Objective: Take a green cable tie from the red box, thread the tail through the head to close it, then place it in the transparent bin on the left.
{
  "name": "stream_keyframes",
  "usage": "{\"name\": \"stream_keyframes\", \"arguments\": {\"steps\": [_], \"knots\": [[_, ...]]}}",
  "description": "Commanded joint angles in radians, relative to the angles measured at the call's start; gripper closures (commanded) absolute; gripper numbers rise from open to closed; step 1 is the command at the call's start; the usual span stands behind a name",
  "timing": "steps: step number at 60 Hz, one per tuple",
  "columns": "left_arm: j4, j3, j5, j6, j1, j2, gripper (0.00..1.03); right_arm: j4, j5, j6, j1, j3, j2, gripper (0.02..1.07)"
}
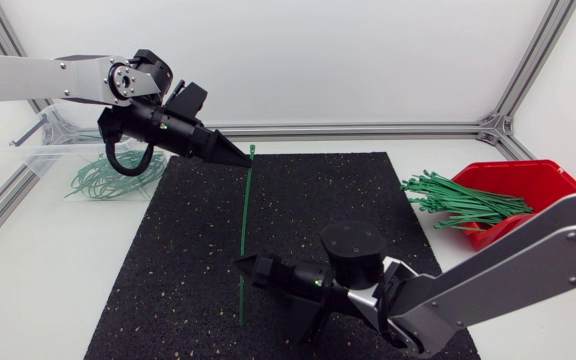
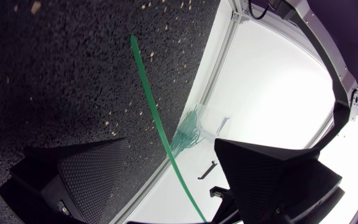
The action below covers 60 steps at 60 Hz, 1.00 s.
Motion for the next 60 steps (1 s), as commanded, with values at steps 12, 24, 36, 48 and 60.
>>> {"name": "stream_keyframes", "arguments": {"steps": [12,24,36,48,60], "knots": [[-0.033,0.010,-0.002,0.030,-0.006,0.011,1.00,0.024,-0.010,-0.001,-0.071,0.055,0.030,0.07],[-0.033,0.020,0.000,0.026,-0.019,0.016,1.00,0.026,-0.003,0.002,-0.042,0.013,0.018,0.07],[-0.053,0.021,0.000,0.024,-0.029,0.014,1.00,0.026,0.018,0.004,0.012,0.007,0.022,0.07],[-0.067,0.021,0.000,0.029,-0.031,0.010,1.00,0.024,0.060,0.004,0.067,-0.004,0.021,0.09],[-0.068,0.015,0.000,0.030,-0.031,0.005,1.00,0.024,0.098,0.004,0.105,-0.027,0.006,0.30]]}}
